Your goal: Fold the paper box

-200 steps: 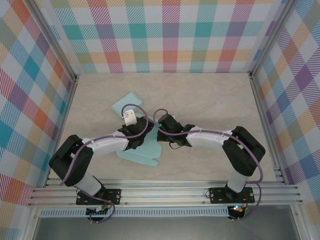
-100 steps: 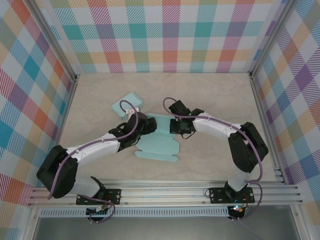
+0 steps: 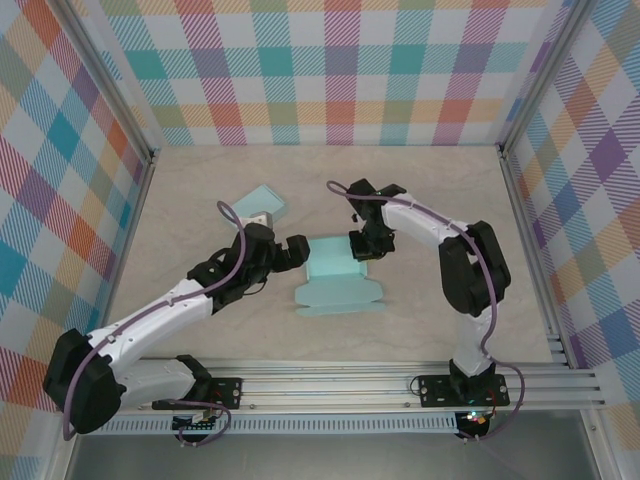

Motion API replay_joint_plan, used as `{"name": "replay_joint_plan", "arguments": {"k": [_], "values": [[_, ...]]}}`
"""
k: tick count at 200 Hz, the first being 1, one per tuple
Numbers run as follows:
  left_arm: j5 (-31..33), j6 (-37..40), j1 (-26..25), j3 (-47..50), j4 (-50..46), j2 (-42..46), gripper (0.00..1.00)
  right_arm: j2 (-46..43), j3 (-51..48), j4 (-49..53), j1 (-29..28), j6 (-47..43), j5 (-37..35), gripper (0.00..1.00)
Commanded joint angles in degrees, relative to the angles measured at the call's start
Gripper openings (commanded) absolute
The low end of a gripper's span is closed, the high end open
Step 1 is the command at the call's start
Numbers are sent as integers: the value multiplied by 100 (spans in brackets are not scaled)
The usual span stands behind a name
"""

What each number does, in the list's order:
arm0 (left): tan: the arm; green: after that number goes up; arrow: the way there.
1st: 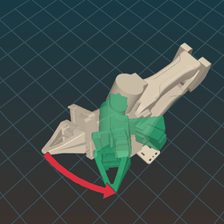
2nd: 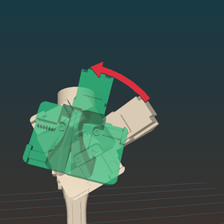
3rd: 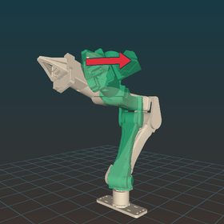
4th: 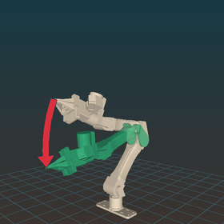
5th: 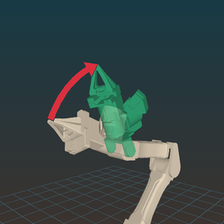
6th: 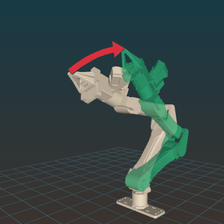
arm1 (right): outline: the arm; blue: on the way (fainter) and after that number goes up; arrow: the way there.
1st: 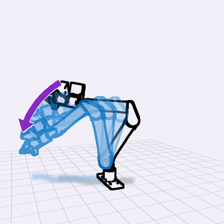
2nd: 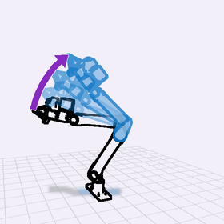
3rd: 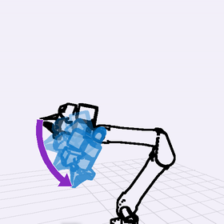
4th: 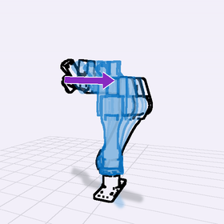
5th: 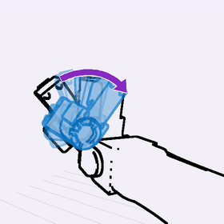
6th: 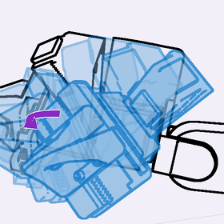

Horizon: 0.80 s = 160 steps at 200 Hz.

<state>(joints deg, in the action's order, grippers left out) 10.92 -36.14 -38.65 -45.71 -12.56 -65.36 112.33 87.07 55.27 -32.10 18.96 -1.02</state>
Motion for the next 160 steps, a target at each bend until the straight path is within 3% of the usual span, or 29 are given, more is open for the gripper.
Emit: {"name": "replay_joint_plan", "arguments": {"k": [1,58,93,118,160], "values": [[-64,103,136,-67,-162,205,100,395,331,357,54,-248,-161,7],[-168,100,270,50,-33,174,100,1295,1553,650,87,-646,-444,12],[-213,112,335,54,14,125,100,1642,2225,956,107,-868,-525,5],[-180,98,372,128,49,204,100,1664,2168,930,82,-971,-639,5],[117,101,428,193,35,299,99,1897,1695,702,-151,-924,-1682,3]]}}
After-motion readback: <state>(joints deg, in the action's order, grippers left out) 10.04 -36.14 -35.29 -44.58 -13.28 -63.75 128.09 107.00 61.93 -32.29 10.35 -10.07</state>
